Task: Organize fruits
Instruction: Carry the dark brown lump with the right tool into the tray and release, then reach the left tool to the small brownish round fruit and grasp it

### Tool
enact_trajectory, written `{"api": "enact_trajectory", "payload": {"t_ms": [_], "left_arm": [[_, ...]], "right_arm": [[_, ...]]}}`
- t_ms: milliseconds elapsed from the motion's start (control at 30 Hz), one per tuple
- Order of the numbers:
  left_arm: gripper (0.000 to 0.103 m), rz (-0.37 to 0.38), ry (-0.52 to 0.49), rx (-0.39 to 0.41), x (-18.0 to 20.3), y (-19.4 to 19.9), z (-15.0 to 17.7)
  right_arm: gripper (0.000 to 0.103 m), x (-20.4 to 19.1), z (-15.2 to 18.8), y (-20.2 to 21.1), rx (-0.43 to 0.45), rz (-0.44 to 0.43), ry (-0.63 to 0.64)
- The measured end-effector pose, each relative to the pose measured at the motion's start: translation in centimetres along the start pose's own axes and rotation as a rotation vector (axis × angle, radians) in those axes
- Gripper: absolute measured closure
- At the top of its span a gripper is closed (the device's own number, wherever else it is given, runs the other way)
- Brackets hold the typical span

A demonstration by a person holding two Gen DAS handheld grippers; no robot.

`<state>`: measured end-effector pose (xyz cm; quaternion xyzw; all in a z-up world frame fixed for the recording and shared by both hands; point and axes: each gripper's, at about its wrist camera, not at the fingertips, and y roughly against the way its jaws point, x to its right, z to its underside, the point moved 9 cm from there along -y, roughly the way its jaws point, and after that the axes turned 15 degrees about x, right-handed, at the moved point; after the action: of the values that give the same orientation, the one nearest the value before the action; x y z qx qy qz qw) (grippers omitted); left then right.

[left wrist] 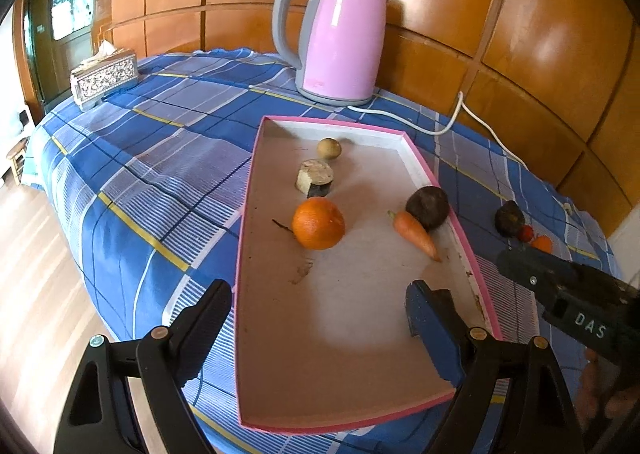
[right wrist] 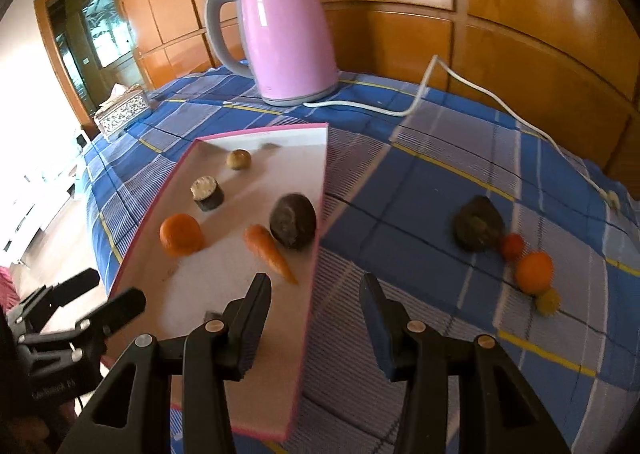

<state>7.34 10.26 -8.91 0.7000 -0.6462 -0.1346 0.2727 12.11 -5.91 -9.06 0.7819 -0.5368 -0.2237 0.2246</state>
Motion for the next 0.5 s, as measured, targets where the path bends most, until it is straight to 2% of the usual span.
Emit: {"api": "enact_trajectory", "payload": {"t_ms": [500], "left_arm": [[0.014, 0.041, -0.051, -0.002, 2.4, 0.7, 0.2]], "right_arm": [[0.054, 4.9, 2.4, 3.5, 0.031, 0.134, -0.046]]}}
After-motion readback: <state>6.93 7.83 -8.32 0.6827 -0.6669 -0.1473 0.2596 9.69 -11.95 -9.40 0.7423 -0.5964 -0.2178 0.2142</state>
